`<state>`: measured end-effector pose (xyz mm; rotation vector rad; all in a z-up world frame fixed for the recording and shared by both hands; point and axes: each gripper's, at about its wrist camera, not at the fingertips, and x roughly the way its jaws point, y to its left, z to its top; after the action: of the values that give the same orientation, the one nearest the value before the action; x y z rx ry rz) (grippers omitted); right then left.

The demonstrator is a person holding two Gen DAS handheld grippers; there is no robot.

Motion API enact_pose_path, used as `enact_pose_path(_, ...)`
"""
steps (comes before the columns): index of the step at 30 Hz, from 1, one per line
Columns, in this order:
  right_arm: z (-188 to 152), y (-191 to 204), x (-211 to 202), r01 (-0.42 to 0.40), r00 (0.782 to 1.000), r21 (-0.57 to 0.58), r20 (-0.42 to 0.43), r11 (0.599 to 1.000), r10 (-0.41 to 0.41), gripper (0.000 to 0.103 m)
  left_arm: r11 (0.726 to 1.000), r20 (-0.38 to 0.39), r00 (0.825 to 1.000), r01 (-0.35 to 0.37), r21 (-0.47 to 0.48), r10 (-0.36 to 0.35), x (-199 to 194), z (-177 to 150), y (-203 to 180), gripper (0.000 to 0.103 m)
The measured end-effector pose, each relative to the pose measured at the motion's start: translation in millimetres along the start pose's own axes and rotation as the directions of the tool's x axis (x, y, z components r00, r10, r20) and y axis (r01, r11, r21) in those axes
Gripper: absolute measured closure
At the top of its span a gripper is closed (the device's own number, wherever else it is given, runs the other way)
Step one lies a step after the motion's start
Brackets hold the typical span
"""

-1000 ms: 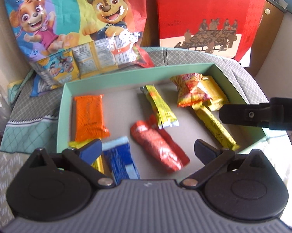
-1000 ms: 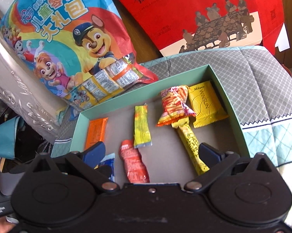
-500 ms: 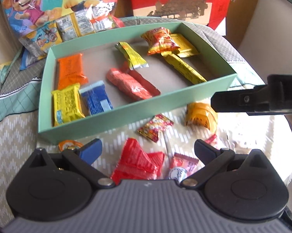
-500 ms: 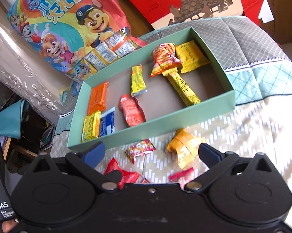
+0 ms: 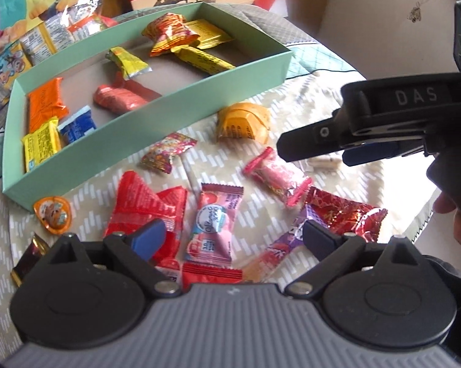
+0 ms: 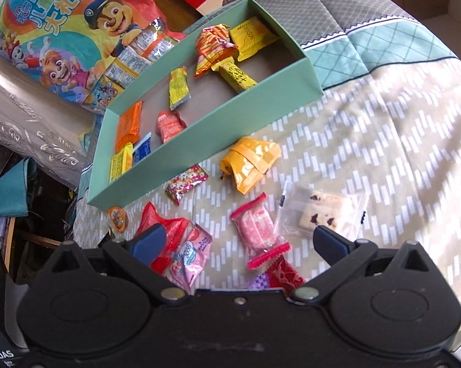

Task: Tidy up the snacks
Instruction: 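Grasp the purple candy stick with left tool while right tool grasps red wrapped candy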

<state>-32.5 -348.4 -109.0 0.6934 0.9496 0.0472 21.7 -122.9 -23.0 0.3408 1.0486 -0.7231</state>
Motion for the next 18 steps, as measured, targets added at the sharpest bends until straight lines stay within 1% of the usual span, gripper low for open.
enact_pose_path(2,-1.6,-4.5,-1.0,0.0,1.0,0.012,-0.001,1.0,0.0,0.0,1.0,-0.008,1.0,0.021,0.017,-0.021,2.7,-0.7,-5.1,0.012)
enact_pose_path(4,-3.3,-9.2,-2.3,0.0,1.0,0.023,-0.001,1.0,0.0,0.0,0.998,-0.016,0.999,0.042,0.041,-0.041,7.1,-2.7,-11.6,0.022)
enact_pose_path(6,-4.6,-12.8,-3.2,0.002,1.0,0.032,-0.001,0.999,-0.002,0.0,0.996,-0.032,0.998,0.062,0.058,-0.06,12.7,-3.9,-15.9,0.029)
enact_pose_path(7,-5.0,-13.5,-3.0,0.003,1.0,0.036,0.0,0.999,-0.003,0.0,0.995,-0.04,0.997,0.073,0.065,-0.07,14.8,-5.1,-18.1,0.031)
enact_pose_path(11,-5.4,-14.6,0.2,0.011,1.0,0.046,-0.001,0.999,-0.011,0.0,0.99,-0.069,0.994,0.096,0.102,-0.089,22.3,-10.1,-26.9,0.034)
enact_pose_path(12,-5.8,-15.9,0.5,0.012,1.0,0.048,-0.001,0.999,-0.012,0.0,0.989,-0.078,0.993,0.097,0.112,-0.088,24.7,-11.7,-29.2,0.038)
enact_pose_path(14,-6.7,-17.2,1.9,0.012,1.0,0.056,-0.005,0.998,-0.011,0.0,0.987,-0.099,0.992,0.094,0.131,-0.081,30.3,-14.8,-33.2,0.062)
enact_pose_path(15,-7.2,-17.8,2.3,0.011,1.0,0.058,-0.006,0.998,-0.011,0.0,0.987,-0.1,0.994,0.061,0.15,-0.046,32.1,-17.0,-35.8,0.08)
enact_pose_path(16,-7.6,-18.4,2.7,0.011,1.0,0.06,-0.005,0.998,-0.011,0.0,0.987,-0.09,0.995,0.047,0.156,-0.034,31.2,-17.7,-35.4,0.085)
enact_pose_path(18,-8.7,-18.7,1.3,0.014,1.0,0.057,0.005,0.998,-0.014,0.0,0.994,-0.086,0.996,0.044,0.1,-0.036,30.5,-15.2,-26.4,0.089)
